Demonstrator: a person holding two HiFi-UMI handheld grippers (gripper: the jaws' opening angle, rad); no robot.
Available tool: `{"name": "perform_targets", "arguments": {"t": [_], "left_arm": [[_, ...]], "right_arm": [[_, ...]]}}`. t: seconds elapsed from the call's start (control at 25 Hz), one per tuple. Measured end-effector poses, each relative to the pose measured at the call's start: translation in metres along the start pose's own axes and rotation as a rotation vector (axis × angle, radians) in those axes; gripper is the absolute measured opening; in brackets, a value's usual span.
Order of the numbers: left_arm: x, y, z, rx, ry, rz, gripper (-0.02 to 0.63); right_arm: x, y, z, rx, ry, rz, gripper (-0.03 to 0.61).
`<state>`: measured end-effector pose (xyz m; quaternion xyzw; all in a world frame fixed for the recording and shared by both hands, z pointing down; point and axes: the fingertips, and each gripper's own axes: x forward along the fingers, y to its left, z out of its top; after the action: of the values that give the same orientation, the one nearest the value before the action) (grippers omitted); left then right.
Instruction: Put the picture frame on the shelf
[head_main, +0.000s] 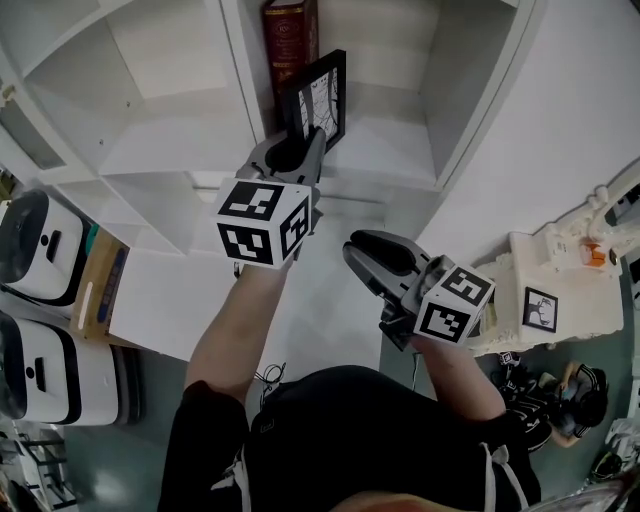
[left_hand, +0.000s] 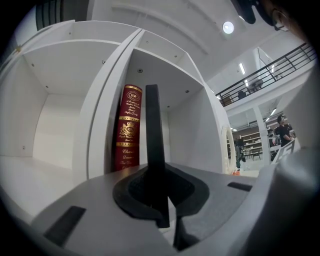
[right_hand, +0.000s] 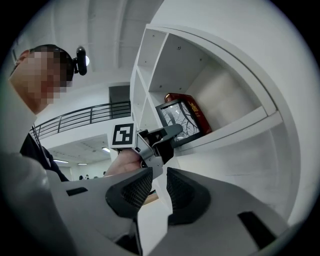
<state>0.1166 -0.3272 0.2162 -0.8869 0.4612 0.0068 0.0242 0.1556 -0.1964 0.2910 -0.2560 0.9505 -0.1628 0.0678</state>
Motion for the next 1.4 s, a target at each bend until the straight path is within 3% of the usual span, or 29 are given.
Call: {"name": "perform_targets", "arguments": {"t": [0.48,0.8,1.12,1.4], "left_arm": [[0.002,0.002,-0.001,-0.01,-0.034,0.021,0.041],[-0.002,0.001,0.001,0.05,-0.023,0.05,0.052],[0.009,0.001,0.011,0.08,-0.006,0.159,0.046],[0.022,-0.001,0.006,0.002,0.024,0.163,0.046]], "right_arm": [[-0.001,-0.014,-0.024,0.085,0.031,-0.024,0.098],[-0.003,-0.01,-0.026,0.092,0.036,-0.013,0.098],[-0.007,-0.003,-0.025,0.097,0.028,0.013,0.098],[-0.014,-0.003,-0.027,0.108,0.037,0.042,0.098]]}}
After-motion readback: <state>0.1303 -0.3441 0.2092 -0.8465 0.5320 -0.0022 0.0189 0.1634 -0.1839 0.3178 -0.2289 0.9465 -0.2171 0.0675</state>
